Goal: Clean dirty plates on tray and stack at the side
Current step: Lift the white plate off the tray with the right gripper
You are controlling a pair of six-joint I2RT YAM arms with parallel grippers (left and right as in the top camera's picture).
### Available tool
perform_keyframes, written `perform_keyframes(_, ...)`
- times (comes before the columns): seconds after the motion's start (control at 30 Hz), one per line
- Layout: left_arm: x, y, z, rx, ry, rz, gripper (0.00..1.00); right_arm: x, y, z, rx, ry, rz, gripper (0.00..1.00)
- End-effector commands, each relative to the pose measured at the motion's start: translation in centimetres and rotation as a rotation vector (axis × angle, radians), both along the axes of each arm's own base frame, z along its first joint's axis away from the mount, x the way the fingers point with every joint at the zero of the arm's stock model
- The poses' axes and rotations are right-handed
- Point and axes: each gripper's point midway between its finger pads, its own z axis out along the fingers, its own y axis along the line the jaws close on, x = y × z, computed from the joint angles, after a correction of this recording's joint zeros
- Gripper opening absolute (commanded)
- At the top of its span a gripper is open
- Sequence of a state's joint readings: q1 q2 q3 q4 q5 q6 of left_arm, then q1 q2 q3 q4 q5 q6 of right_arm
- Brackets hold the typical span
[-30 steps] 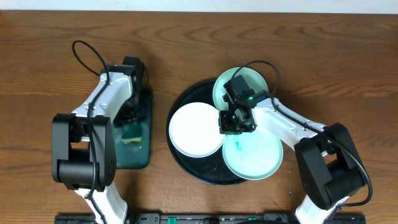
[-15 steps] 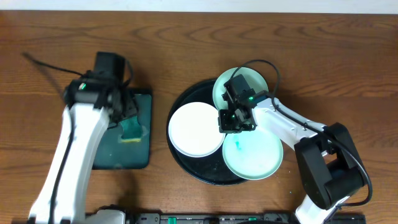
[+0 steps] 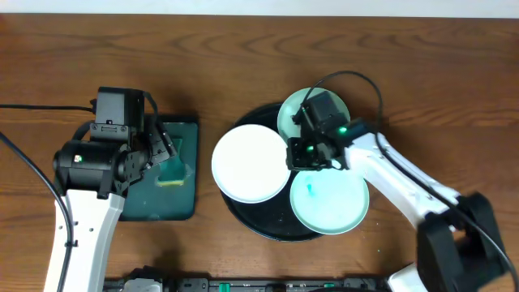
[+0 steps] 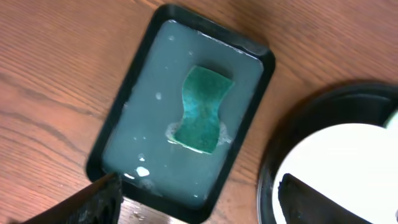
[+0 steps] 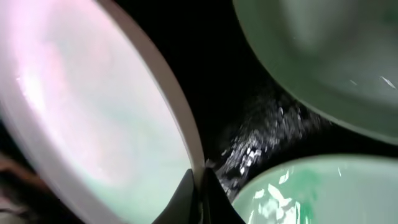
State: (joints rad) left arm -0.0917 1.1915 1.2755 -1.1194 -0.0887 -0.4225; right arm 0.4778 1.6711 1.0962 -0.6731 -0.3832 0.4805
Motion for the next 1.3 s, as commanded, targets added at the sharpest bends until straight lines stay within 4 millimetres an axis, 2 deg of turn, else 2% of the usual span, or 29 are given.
perform_keyframes(0.0,-0.1,-0.9,-0.3,-0.05,0.013,-0.022,0.82,-0.4,-0.6,3.0,0.087,0.036,-0.082,0.02)
perform_keyframes(0.2,-0.1,-0.9,-0.3,-0.049,0.014,-0.022,0.82,-3.3,-2.3,4.5,0.167,0.222,-0.142,0.01)
perform_keyframes(0.37,-0.1,-0.9,-0.3,-0.049,0.014,-0.022,0.83,-6.0,-1.0,7.1,0.366,0.356,-0.045,0.02)
perform_keyframes(0.47,-0.1,-0.9,-0.3,-0.049,0.015,-0.022,0.82,-6.5,0.0,8.4,0.451,0.373,-0.005,0.01)
perform_keyframes(0.53,-0.1,-0.9,-0.3,-0.049,0.015,-0.022,0.83,-5.9,0.3,8.6,0.474,0.321,0.03,0.01)
perform_keyframes(0.6,-0.1,-0.9,-0.3,-0.049,0.015,-0.022,0.83,-4.1,-0.1,7.6,0.413,0.211,0.035,0.01)
perform_keyframes(0.73,-0.1,-0.9,-0.3,-0.049,0.015,-0.022,0.83,0.6,-2.5,5.3,0.195,-0.028,-0.024,0.02)
perform_keyframes(0.87,-0.1,-0.9,-0.3,-0.049,0.015,-0.022,0.83,3.9,-4.2,4.8,0.032,-0.226,-0.013,0.02)
perform_keyframes(0.97,-0.1,-0.9,-0.3,-0.049,0.015,-0.022,0.83,4.6,-4.1,4.9,-0.012,-0.298,0.04,0.02)
perform_keyframes(1.1,-0.1,-0.9,-0.3,-0.049,0.015,-0.022,0.83,4.3,-3.7,5.1,-0.062,-0.31,0.064,0.02)
perform_keyframes(1.27,-0.1,-0.9,-0.3,-0.049,0.015,-0.022,0.83,4.6,-4.3,6.0,-0.279,-0.395,0.106,0.01)
